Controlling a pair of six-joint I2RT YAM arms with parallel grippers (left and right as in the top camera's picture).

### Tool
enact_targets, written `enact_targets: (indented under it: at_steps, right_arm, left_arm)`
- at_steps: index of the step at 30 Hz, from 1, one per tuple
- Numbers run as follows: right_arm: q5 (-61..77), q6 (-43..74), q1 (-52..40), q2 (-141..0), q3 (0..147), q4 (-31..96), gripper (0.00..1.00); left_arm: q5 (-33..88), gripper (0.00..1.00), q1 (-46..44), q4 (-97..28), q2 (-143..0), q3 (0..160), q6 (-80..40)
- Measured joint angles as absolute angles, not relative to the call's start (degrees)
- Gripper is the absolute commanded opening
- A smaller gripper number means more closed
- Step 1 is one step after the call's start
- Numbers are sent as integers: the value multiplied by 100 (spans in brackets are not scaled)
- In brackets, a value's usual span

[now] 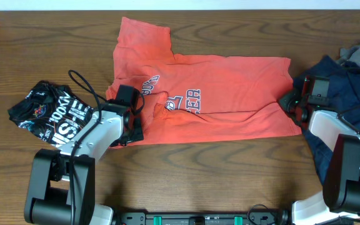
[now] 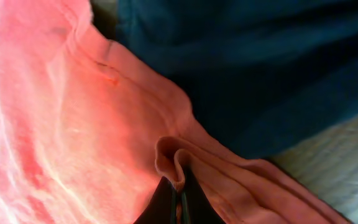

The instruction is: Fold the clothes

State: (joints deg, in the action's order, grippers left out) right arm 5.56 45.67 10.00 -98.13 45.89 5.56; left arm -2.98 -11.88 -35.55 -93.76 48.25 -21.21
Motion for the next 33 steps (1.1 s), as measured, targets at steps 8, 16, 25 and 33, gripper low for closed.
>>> enact_targets:
  at_steps: [8, 16, 25, 33]
  right_arm:
    - [563, 4694, 1490, -9478, 4589, 556, 9]
    - [600, 4703, 1509, -9476, 4589, 530, 42]
    - [1219, 3339, 1612, -9476, 4718, 666, 1]
    - [1262, 1743, 1651, -9476, 5240, 1175, 1]
  left_arm:
    - [-298, 59, -1188, -3555, -9376, 4825, -2121]
    - [-298, 59, -1188, -3562, -9376, 4825, -2123]
    - [-252, 59, -1190, -3795, -9376, 4823, -2121]
    - [-246, 59, -1190, -3798, -9376, 4823, -2121]
